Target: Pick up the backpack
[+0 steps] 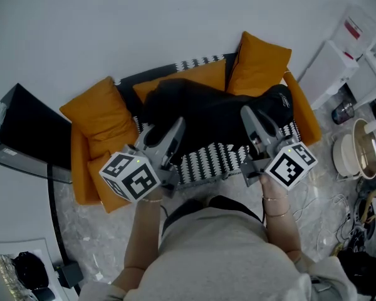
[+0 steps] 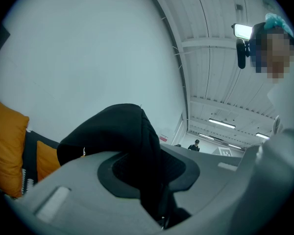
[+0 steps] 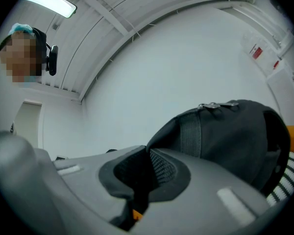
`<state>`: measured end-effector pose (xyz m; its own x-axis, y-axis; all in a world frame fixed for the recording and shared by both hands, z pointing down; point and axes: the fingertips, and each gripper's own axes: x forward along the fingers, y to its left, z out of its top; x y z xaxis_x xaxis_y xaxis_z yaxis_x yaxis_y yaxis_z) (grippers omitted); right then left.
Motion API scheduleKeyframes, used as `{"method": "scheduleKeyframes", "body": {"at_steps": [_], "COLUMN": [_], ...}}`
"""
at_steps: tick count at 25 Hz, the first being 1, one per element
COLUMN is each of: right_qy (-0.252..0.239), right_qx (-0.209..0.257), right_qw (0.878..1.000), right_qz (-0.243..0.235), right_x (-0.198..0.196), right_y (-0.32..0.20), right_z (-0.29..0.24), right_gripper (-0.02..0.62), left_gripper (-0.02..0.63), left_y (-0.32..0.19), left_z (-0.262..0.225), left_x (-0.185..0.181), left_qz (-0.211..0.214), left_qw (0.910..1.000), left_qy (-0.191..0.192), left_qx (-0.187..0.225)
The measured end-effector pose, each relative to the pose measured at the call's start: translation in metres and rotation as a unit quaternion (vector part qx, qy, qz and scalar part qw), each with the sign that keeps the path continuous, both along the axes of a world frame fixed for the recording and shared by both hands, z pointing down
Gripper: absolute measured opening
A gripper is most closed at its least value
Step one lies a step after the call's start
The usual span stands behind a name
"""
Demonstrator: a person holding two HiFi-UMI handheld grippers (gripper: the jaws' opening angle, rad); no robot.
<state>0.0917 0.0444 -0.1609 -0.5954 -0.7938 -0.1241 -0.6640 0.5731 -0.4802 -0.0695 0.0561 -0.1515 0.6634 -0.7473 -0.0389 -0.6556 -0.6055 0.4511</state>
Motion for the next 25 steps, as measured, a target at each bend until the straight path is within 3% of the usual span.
{"method": "scheduleKeyframes", "body": {"at_steps": [25], "right_qy": [0.013], "right_qx": [0.000], "right_qw": [1.000], "right_qz": [0.010], "right_x": [-0.0004], "right_y": [0.0007], "right_z": [0.0033], "right_gripper": [0.017], "left_gripper": [0.100], "left_y": [-0.0037], "left_z": [0.0048], "left_x": [0.0027], "left_qz": [0.013], "left_qw": [0.9998], "left_qy": [-0.009], "left_qx": [-0.010]}}
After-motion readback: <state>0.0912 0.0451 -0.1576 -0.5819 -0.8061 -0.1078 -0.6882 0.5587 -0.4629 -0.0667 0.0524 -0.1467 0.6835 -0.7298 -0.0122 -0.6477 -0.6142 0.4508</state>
